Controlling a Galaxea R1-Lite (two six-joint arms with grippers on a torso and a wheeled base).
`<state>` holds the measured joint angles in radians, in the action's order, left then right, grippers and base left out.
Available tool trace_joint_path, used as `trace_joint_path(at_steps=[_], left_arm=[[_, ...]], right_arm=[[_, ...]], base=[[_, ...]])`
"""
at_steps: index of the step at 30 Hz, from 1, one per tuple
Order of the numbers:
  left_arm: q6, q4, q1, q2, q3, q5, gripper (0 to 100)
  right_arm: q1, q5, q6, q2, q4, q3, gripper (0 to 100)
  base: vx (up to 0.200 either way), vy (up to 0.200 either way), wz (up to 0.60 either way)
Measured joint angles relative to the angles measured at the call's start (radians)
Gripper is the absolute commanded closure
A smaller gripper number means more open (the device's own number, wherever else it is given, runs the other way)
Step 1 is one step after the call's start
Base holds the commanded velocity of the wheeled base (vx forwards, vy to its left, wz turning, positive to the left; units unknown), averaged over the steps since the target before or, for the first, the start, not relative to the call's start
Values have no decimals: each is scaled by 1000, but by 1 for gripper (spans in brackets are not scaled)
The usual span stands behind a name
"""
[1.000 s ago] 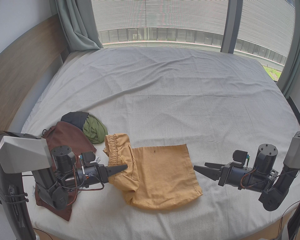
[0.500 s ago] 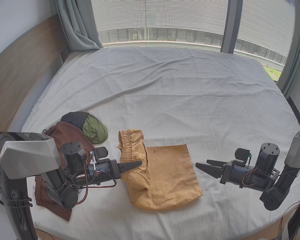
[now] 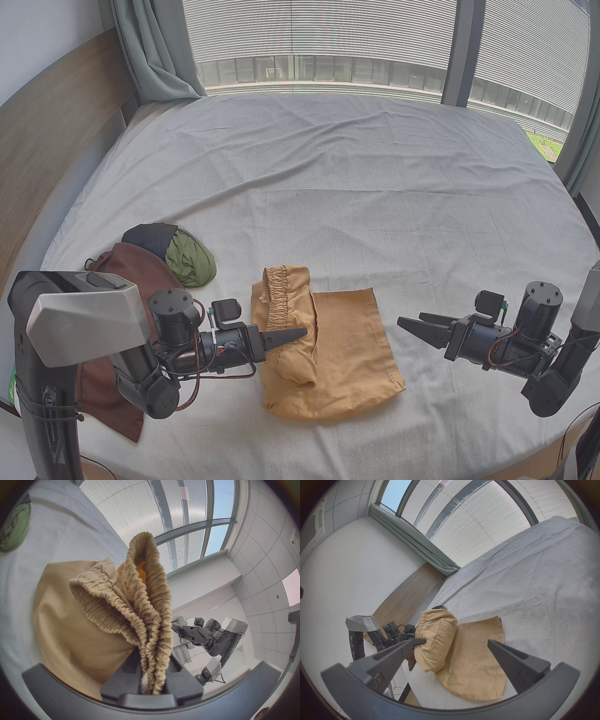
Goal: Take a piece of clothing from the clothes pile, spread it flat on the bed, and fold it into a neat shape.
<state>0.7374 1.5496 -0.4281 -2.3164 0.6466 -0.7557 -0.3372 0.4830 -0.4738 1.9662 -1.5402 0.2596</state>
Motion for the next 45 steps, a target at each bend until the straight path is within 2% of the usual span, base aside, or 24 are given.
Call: trace_joint_path(at_steps=[16,34,35,45], left_arm=[[86,0,-61,-61,81,13,100],[85,-1,-120,-173,160,43,100],[85,-1,-121,-175,163,43,0],[79,0,-123,-189,190,66,0]], right_arm=[[17,0,0,1,0,14,0],[34,6,-3,5,0,31,0],[35,6,-3,5,1,31,0],[36,7,-3,5,0,33,0]], base=[[0,0,0],[0,0,0],[0,0,0],[0,0,0]])
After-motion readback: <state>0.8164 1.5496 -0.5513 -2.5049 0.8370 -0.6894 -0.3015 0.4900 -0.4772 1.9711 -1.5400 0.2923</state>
